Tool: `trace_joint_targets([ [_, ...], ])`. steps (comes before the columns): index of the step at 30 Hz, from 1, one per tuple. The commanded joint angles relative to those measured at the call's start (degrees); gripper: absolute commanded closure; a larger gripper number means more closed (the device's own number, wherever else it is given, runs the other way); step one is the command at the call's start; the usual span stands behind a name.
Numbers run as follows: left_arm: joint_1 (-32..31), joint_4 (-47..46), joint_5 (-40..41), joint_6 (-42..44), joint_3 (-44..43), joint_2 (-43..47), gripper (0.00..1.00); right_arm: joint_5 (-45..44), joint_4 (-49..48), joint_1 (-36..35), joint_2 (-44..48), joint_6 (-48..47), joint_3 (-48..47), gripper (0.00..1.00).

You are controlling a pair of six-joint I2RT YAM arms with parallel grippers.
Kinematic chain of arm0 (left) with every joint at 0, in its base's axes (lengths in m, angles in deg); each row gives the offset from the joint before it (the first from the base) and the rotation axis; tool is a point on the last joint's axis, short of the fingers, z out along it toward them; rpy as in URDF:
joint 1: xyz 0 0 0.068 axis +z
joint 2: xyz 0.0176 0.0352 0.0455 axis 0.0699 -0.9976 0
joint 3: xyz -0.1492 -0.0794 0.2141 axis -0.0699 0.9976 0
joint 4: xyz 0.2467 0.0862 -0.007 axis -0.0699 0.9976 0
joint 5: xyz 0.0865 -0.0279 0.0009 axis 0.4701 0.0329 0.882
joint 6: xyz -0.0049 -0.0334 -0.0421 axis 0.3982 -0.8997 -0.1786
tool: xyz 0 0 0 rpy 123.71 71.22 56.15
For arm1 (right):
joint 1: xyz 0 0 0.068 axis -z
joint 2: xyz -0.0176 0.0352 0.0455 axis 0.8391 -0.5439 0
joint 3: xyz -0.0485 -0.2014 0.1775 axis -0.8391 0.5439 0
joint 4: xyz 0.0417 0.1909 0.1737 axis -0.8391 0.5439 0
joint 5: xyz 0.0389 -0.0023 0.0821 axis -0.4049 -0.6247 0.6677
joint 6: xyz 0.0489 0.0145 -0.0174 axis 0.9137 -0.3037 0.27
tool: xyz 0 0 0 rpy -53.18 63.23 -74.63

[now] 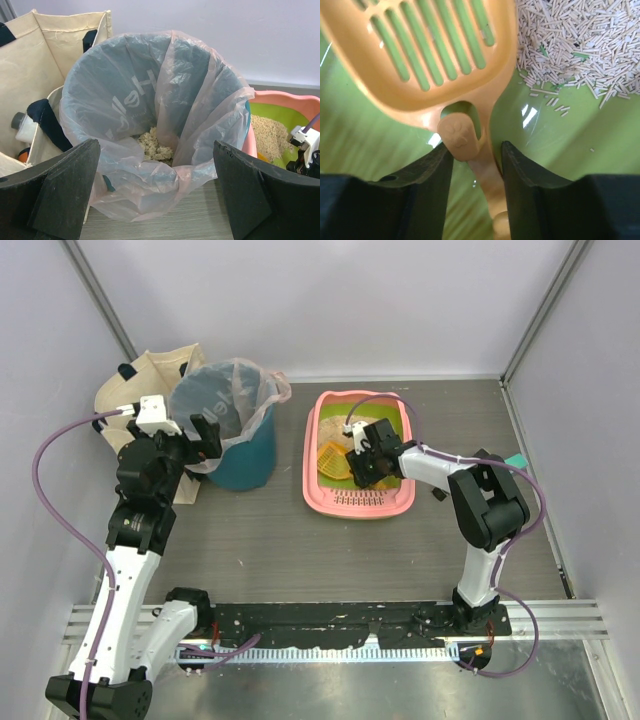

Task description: Clean the litter box

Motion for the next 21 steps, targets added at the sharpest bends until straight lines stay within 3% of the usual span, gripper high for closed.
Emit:
trace_joint_targets([
  [1, -0.2, -3.6, -0.8, 1.1, 0.2, -0.1, 0.00, 0.8, -2.2, -0.2, 1.5, 1.1, -0.7, 0.61],
  [6, -0.2, -3.5, -1.2, 1.3, 0.2, -0.2, 0.00, -0.6, -1.1, -0.2, 3.2, 2.5, -0.8, 0.83],
  [14, -0.2, -3.5, -1.6, 1.3, 0.2, -0.5, 0.00, -2.7, 3.3, -0.2, 5.4, 4.3, -2.6, 0.98],
  [21, -0.3, -3.6, -3.0, 1.5, 0.2, -0.8, 0.00, -10.0, 15.5, -0.2, 5.9, 6.8, -10.6, 0.99],
])
